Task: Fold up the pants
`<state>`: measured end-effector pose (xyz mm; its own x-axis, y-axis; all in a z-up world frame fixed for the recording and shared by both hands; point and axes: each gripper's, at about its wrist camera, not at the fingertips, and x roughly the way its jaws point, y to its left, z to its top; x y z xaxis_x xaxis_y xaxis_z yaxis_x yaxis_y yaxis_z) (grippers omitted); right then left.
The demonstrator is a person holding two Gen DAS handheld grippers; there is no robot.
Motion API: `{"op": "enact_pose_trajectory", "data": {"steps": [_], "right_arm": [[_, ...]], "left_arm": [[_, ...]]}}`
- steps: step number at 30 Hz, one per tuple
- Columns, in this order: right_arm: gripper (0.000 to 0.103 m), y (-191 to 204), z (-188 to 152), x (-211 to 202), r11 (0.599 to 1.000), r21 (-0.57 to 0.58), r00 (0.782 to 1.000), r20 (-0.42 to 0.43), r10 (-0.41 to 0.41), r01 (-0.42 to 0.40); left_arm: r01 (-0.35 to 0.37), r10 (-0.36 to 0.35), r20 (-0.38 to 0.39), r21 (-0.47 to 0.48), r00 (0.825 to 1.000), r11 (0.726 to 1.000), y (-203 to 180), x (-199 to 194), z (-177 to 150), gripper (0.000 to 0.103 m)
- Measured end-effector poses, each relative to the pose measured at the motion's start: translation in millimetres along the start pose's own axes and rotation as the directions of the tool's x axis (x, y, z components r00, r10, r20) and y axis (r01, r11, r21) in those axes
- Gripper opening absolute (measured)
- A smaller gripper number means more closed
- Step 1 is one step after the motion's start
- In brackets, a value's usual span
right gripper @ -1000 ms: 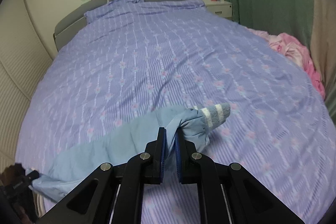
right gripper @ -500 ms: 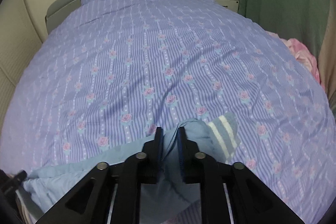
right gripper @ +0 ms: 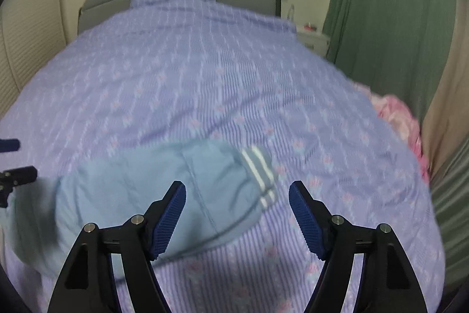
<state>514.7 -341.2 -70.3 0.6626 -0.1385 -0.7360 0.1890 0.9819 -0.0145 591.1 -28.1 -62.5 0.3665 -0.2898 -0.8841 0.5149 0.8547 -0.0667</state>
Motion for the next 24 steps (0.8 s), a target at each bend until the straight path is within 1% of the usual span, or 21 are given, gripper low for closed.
{"op": "enact_pose_trajectory", "data": {"steps": [1,2,4,6,7,9,11,12,15,17,19,20,22,23,24], "right_arm": [[0.074,-8,-2,5,0.999,0.033,1.0,-0.003,0.015,-0.015],[0.074,-17,-2,11,0.997,0.07,0.999,-0.014,0.033,-0.032],[0.074,-33,-4,25,0.989,0.137,0.998,-0.028,0.055,-0.051],[0.074,-51,-1,45,0.972,0.221,0.994,-0.054,0.099,-0.084],[0.074,-55,0,52,0.964,0.247,0.991,-0.066,0.119,-0.099],[0.074,-61,1,71,0.944,0.302,0.98,-0.097,0.172,-0.136],[0.073,-56,0,83,0.946,0.302,0.977,-0.134,0.169,-0.122],[0.073,-53,-1,85,0.951,0.288,0.976,-0.145,0.16,-0.113],[0.073,-36,-9,78,0.972,0.22,0.98,-0.157,0.122,-0.086],[0.073,-24,-15,68,0.98,0.178,0.981,-0.159,0.113,-0.084],[0.073,-17,-22,51,0.982,0.16,0.981,-0.15,0.125,-0.101],[0.073,-11,-26,36,0.979,0.16,0.979,-0.136,0.151,-0.128],[0.073,-1,-32,11,0.974,0.13,0.973,-0.115,0.2,-0.185],[0.073,6,-35,2,0.973,0.114,0.97,-0.114,0.216,-0.203],[0.073,14,-40,-8,0.967,0.099,0.963,-0.116,0.244,-0.233]], "left_arm": [[0.02,-0.02,-0.009,0.005,1.0,1.0,-6,9,0,0.097],[0.024,-0.024,-0.014,0.004,1.0,1.0,-7,14,2,0.096],[0.021,-0.022,-0.027,-0.013,0.999,1.0,-11,24,4,0.095],[0.027,-0.028,-0.041,-0.036,0.999,0.999,-12,33,3,0.093],[0.018,-0.02,-0.047,-0.04,0.999,0.999,-13,37,0,0.093],[-0.027,0.025,-0.073,-0.031,0.997,0.999,-11,49,-4,0.082],[-0.096,0.093,-0.109,-0.019,0.99,0.995,0,57,-12,0.075],[-0.128,0.124,-0.132,-0.023,0.983,0.991,2,63,-16,0.075],[-0.157,0.147,-0.154,-0.059,0.977,0.986,11,68,-21,0.075],[-0.152,0.139,-0.14,-0.089,0.98,0.984,14,57,-22,0.074],[-0.151,0.143,-0.086,-0.104,0.986,0.983,15,28,-25,0.073],[-0.15,0.144,-0.059,-0.11,0.988,0.983,15,15,-28,0.074],[-0.16,0.165,0.018,-0.155,0.986,0.975,23,-27,-45,0.084],[-0.172,0.182,0.04,-0.179,0.982,0.969,27,-39,-52,0.09],[-0.191,0.207,0.057,-0.207,0.977,0.959,36,-55,-67,0.09]]}}
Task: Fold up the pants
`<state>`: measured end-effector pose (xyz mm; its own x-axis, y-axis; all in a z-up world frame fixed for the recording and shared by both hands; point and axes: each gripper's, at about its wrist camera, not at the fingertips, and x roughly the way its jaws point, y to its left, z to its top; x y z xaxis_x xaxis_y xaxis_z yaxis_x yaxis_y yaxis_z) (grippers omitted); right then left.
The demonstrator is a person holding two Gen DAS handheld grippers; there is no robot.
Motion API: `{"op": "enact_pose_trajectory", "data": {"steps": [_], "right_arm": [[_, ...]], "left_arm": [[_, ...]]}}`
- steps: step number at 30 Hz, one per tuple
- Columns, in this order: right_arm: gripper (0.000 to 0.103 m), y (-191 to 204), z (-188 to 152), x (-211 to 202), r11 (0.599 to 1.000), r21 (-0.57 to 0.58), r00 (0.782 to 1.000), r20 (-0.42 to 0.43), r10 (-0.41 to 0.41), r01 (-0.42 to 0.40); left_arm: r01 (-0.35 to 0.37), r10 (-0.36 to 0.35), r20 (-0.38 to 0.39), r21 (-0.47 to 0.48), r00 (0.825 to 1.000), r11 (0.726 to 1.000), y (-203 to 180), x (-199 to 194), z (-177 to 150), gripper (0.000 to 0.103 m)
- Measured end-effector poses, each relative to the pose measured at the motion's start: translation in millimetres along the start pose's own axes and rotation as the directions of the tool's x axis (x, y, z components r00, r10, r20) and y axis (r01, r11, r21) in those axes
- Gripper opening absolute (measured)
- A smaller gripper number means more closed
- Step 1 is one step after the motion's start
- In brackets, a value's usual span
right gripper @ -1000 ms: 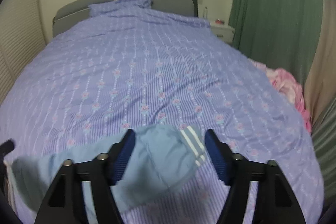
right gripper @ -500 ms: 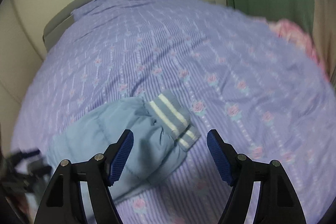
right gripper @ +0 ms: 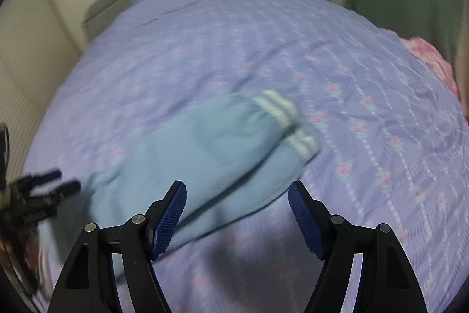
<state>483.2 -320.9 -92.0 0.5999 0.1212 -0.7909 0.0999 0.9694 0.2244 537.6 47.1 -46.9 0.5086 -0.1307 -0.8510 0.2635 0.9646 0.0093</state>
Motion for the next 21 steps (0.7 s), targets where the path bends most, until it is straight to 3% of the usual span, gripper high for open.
{"op": "enact_pose_trajectory", "data": {"steps": [4,7,11,16,17,19,20,21], "right_arm": [[0.073,47,-30,-11,0.985,-0.077,0.986,-0.08,0.15,-0.156],[0.073,86,-52,-8,0.965,-0.179,0.977,-0.123,0.173,-0.193],[0.07,118,-73,4,0.943,-0.205,0.956,-0.188,0.224,-0.261],[0.056,116,-84,27,0.958,-0.142,0.943,-0.262,0.206,-0.248],[0.055,116,-86,29,0.962,-0.138,0.943,-0.272,0.191,-0.235],[0.053,117,-89,32,0.964,-0.136,0.942,-0.282,0.183,-0.228],[0.052,118,-88,35,0.964,-0.133,0.939,-0.289,0.185,-0.231],[0.05,119,-89,37,0.962,-0.135,0.937,-0.295,0.188,-0.236]], "left_arm": [[-0.093,0.091,-0.032,-0.095,0.995,0.991,54,-27,-42,0.09],[-0.109,0.1,-0.079,-0.126,0.992,0.986,77,-26,-67,0.09],[-0.04,0.019,-0.09,-0.239,0.996,0.97,105,-18,-85,0.085],[0.05,-0.1,-0.095,-0.423,0.991,0.905,131,9,-101,0.076],[0.081,-0.137,-0.094,-0.449,0.986,0.89,125,15,-106,0.073],[0.119,-0.196,-0.112,-0.482,0.974,0.868,124,27,-110,0.055],[0.126,-0.208,-0.117,-0.489,0.971,0.863,124,30,-111,0.038],[0.098,-0.182,-0.128,-0.485,0.975,0.869,122,31,-111,0.033]]}}
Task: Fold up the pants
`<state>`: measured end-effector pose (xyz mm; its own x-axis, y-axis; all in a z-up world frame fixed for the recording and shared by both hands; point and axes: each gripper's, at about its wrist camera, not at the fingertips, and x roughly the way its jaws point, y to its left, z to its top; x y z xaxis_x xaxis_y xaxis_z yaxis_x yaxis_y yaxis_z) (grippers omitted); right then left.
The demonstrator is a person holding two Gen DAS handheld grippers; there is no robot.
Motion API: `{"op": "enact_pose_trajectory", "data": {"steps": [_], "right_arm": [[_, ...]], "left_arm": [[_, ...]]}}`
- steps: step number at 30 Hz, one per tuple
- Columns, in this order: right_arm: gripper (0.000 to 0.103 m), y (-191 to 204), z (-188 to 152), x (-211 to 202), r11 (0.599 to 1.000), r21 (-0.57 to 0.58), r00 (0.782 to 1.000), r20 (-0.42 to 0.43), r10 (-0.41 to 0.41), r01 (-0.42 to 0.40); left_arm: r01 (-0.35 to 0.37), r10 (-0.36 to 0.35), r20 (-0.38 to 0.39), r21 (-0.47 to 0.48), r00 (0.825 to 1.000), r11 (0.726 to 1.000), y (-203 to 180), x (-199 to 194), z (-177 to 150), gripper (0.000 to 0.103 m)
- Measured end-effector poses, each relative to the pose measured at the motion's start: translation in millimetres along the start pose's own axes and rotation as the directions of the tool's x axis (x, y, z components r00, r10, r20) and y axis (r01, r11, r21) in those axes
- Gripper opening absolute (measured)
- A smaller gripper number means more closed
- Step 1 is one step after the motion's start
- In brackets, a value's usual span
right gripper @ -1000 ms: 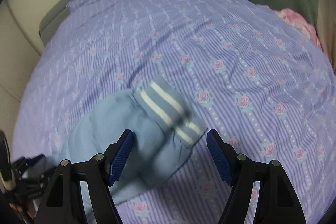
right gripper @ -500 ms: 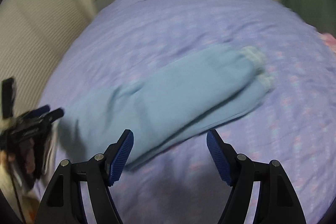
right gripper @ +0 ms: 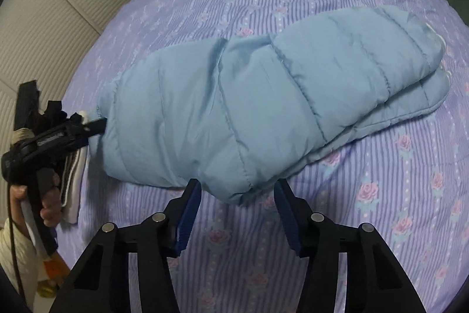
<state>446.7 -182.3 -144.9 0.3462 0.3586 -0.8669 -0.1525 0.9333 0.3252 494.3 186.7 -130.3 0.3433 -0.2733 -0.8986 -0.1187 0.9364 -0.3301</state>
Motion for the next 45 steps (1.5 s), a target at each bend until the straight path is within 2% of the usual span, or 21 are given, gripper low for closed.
{"op": "enact_pose_trajectory", "data": {"steps": [4,10,13,15,17,19,22,25,27,28,29,30,31,33,34,35,39,41,42,43,45], "right_arm": [[0.045,5,1,0,1.0,-0.02,1.0,-0.002,0.008,-0.008],[0.045,8,11,11,0.999,-0.033,1.0,-0.009,0.022,-0.023],[0.045,8,19,23,0.997,-0.047,0.997,-0.047,0.054,-0.056],[0.045,5,26,27,0.996,-0.037,0.995,-0.063,0.076,-0.079],[0.037,5,32,22,0.995,-0.036,0.995,-0.037,0.094,-0.095],[0.021,8,33,21,0.994,-0.061,0.995,-0.045,0.086,-0.088],[0.013,6,23,26,0.994,-0.02,0.99,-0.092,0.106,-0.109],[0.012,7,6,28,0.993,0.01,0.985,-0.127,0.12,-0.119],[0.012,10,2,34,0.996,-0.026,0.988,-0.132,0.085,-0.089],[0.014,11,3,34,0.996,-0.049,0.99,-0.126,0.066,-0.073],[0.016,13,5,32,0.996,-0.069,0.993,-0.11,0.04,-0.048],[0.027,12,6,28,0.997,-0.074,0.995,-0.098,0.03,-0.038],[0.038,11,7,22,0.997,-0.078,0.996,-0.086,0.013,-0.02],[0.05,6,8,1,0.996,-0.09,0.999,-0.026,-0.031,0.028],[0.051,3,8,-9,0.995,-0.09,0.999,0.003,-0.048,0.048],[0.052,-4,9,-22,0.993,-0.085,0.997,0.036,-0.075,0.078],[0.052,-44,22,-65,0.988,-0.009,0.977,0.15,-0.152,0.155],[0.059,-74,32,-85,0.981,0.064,0.958,0.21,-0.193,0.183],[0.065,-91,36,-94,0.975,0.106,0.946,0.242,-0.215,0.194],[0.067,-105,40,-101,0.969,0.142,0.934,0.27,-0.235,0.202],[0.067,-135,51,-107,0.954,0.205,0.911,0.306,-0.276,0.22]], "left_arm": [[-0.133,0.129,0.055,0.062,0.99,0.989,-18,-7,8,0.027],[-0.157,0.154,0.031,0.113,0.988,0.981,-18,0,8,0.028],[-0.157,0.155,0.028,0.11,0.987,0.981,-13,2,10,0.029],[-0.187,0.183,0.04,0.152,0.982,0.971,-19,5,11,0.029],[-0.226,0.219,0.056,0.2,0.974,0.953,-23,4,9,0.029],[-0.256,0.247,0.066,0.234,0.967,0.938,-29,6,7,0.03],[-0.279,0.274,0.058,0.24,0.96,0.93,-32,11,7,0.03],[-0.323,0.32,0.055,0.26,0.946,0.91,-37,17,5,0.032],[-0.348,0.346,0.057,0.276,0.937,0.896,-37,16,3,0.037],[-0.382,0.38,0.069,0.297,0.923,0.875,-41,16,2,0.039],[-0.411,0.407,0.081,0.314,0.91,0.856,-46,14,2,0.048],[-0.454,0.446,0.103,0.33,0.889,0.828,-51,12,1,0.058],[-0.496,0.482,0.132,0.344,0.866,0.797,-58,6,0,0.06],[-0.536,0.503,0.189,0.361,0.843,0.763,-71,-11,-6,0.06],[-0.542,0.5,0.21,0.359,0.84,0.76,-78,-21,-10,0.06],[-0.536,0.489,0.219,0.355,0.844,0.766,-84,-29,-13,0.06],[-0.436,0.37,0.246,0.322,0.896,0.841,-117,-58,-21,0.06],[-0.399,0.316,0.279,0.328,0.907,0.856,-137,-64,-25,0.06],[-0.374,0.283,0.29,0.337,0.914,0.864,-149,-61,-25,0.06],[-0.337,0.233,0.303,0.358,0.924,0.871,-166,-58,-26,0.06],[-0.305,0.184,0.314,0.397,0.931,0.865,-194,-48,-29,0.06]]}}
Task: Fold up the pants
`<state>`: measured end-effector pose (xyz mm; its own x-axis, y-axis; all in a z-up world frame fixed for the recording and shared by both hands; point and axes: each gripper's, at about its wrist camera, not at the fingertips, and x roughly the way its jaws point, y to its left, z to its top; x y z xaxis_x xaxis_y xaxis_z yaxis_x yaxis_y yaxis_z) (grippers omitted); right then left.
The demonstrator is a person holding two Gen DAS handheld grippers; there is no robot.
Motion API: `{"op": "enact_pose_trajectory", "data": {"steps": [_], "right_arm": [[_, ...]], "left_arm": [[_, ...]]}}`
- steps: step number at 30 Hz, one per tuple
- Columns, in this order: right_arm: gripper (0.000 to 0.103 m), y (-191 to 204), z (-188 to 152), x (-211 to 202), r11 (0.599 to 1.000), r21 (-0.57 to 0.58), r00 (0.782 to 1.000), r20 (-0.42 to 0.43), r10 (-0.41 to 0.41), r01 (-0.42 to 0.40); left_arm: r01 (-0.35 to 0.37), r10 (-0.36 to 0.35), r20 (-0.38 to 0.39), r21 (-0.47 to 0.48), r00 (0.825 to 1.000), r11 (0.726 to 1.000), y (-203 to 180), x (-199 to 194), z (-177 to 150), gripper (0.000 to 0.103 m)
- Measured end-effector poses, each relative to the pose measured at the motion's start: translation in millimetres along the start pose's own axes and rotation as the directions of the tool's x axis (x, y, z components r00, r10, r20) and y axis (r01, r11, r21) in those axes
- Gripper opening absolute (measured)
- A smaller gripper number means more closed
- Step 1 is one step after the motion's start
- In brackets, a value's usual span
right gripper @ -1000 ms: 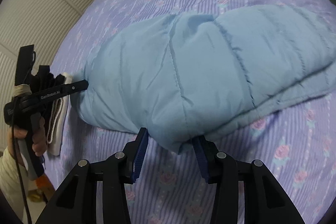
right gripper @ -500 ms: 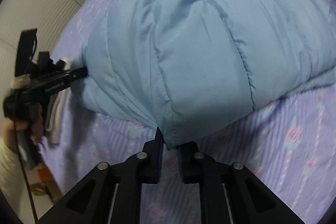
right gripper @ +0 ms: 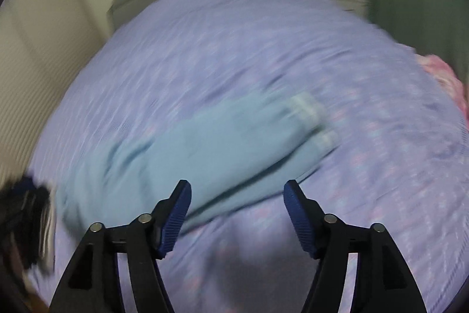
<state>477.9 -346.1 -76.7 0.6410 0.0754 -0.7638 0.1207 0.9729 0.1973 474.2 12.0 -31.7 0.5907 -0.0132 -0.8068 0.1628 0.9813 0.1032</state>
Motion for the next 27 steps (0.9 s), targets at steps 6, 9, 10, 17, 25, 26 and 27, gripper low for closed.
{"op": "enact_pose_trajectory", "data": {"steps": [6,9,10,17,25,26,27], "right_arm": [[0.067,-62,15,47,0.988,0.145,0.999,-0.025,-0.047,0.05],[0.066,-80,12,73,0.98,0.197,0.997,-0.081,-0.017,0.032],[0.064,-83,11,80,0.979,0.203,0.996,-0.089,0.002,0.016],[0.061,-98,13,126,0.949,0.295,0.976,-0.15,0.156,-0.107],[0.025,-105,8,107,0.934,0.324,0.98,-0.077,0.183,-0.149],[0.025,-103,9,100,0.945,0.304,0.987,-0.068,0.147,-0.12],[0.025,-100,7,96,0.959,0.273,0.993,-0.076,0.096,-0.072]], "left_arm": [[0.127,-0.128,0.034,0.047,0.991,0.991,-60,26,20,0.06],[0.146,-0.148,0.031,0.067,0.988,0.987,-87,40,28,0.06],[0.144,-0.146,0.029,0.075,0.989,0.987,-93,45,29,0.06],[0.099,-0.094,-0.052,0.102,0.994,0.99,-115,80,24,0.059],[0.094,-0.086,-0.084,0.089,0.993,0.992,-113,81,14,0.059],[0.096,-0.088,-0.088,0.095,0.992,0.991,-114,83,13,0.059],[0.1,-0.091,-0.093,0.1,0.992,0.99,-116,84,11,0.059]]}}
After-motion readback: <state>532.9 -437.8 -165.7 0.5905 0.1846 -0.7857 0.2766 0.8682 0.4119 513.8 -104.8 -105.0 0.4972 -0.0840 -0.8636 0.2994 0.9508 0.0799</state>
